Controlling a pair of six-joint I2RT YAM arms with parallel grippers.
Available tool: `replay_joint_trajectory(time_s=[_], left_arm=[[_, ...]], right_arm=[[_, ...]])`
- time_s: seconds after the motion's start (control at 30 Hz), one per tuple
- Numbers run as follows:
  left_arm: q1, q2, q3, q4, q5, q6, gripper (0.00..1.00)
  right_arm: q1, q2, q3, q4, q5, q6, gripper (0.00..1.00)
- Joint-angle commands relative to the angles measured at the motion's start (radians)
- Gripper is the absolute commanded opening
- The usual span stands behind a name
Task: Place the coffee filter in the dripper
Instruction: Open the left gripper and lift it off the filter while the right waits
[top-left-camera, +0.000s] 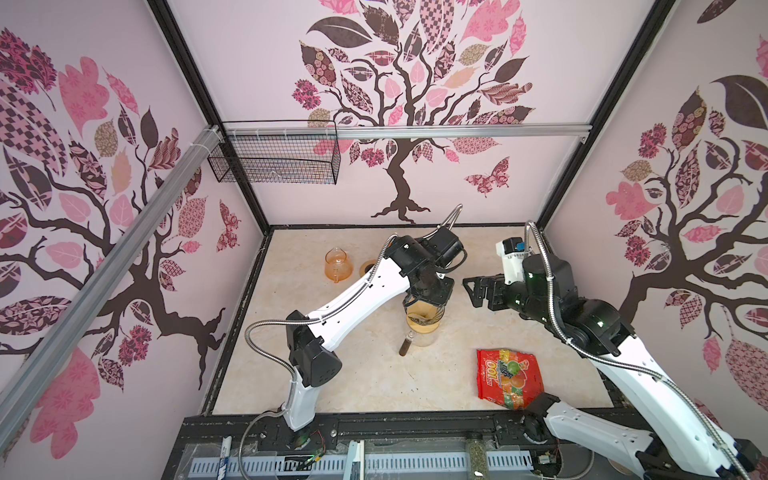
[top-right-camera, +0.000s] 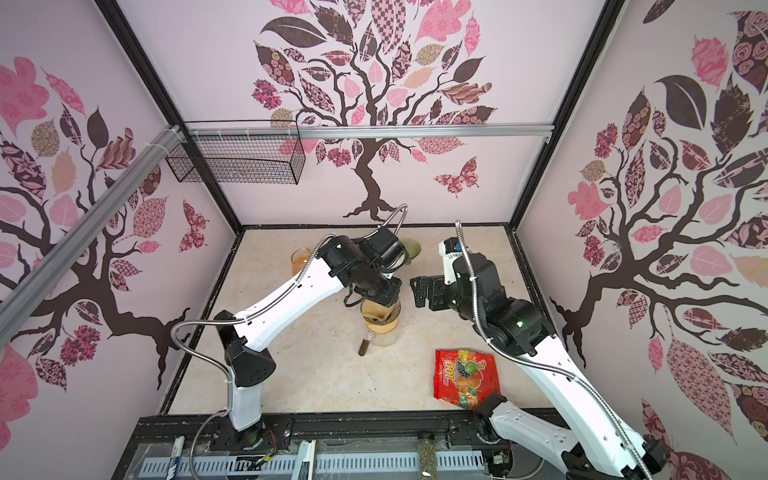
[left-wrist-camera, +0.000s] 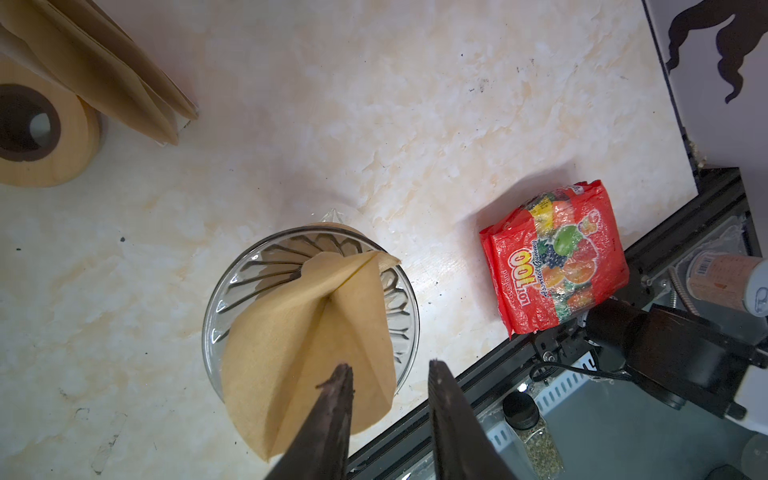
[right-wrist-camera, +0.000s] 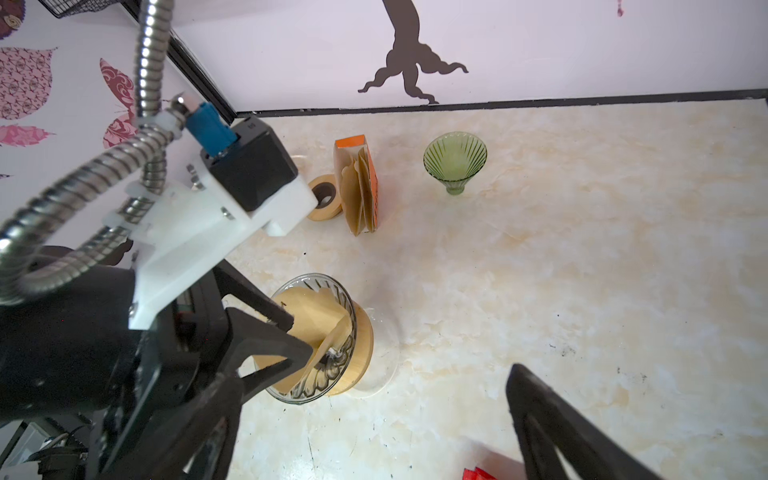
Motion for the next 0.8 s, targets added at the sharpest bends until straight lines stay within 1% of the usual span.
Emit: replay_joint_trajectory(time_s=[0.0, 0.07, 0.17, 0.27, 0.33, 0.37, 0.4, 0.43, 0.5, 0.63, 0.7, 0.77], left_arm=[[-0.002, -0.06, 0.014, 0.015, -0.026, 0.001, 0.38], [-0.002, -0.088, -0.007, 0.027, -0.063, 0.002, 0.44], [0.0, -0.155, -0.068, 0.066, -0.144, 0.005, 0.59], [0.006, -0.24, -0.151, 0.128, -0.205, 0.01, 0.71], [0.013, -0.303, -0.215, 0.176, -0.235, 0.006, 0.8], [0.019, -0.339, -0.25, 0.201, -0.247, 0.003, 0.86], [0.025, -0.373, -0.301, 0.225, -0.256, 0.005, 0.95], [0.034, -0.405, -0.338, 0.248, -0.265, 0.002, 0.98], [0.061, -0.463, -0.401, 0.28, -0.266, -0.012, 0.98], [0.153, -0.588, -0.54, 0.352, -0.2, -0.059, 0.98], [0.18, -0.637, -0.592, 0.373, -0.204, -0.069, 0.98], [0.197, -0.667, -0.624, 0.372, -0.222, -0.077, 0.98]], right_arm=[[0.001, -0.005, 0.041, -0.009, 0.047, -0.007, 1.0], [0.0, 0.008, 0.058, -0.019, 0.079, 0.001, 1.0], [0.001, 0.01, 0.087, -0.023, 0.158, 0.028, 1.0], [0.0, -0.009, 0.09, 0.023, 0.164, 0.007, 1.0], [0.0, -0.013, 0.088, 0.04, 0.181, -0.003, 1.0], [0.0, -0.013, 0.09, 0.045, 0.189, -0.008, 1.0], [0.0, -0.009, 0.092, 0.048, 0.193, -0.002, 1.0], [0.001, -0.005, 0.093, 0.049, 0.186, 0.012, 1.0], [0.001, 0.023, 0.113, 0.038, 0.155, 0.029, 1.0], [0.0, 0.092, 0.157, 0.007, 0.101, 0.07, 1.0], [0.001, 0.119, 0.171, 0.0, 0.059, 0.112, 1.0], [0.001, 0.151, 0.188, -0.005, -0.013, 0.128, 1.0]])
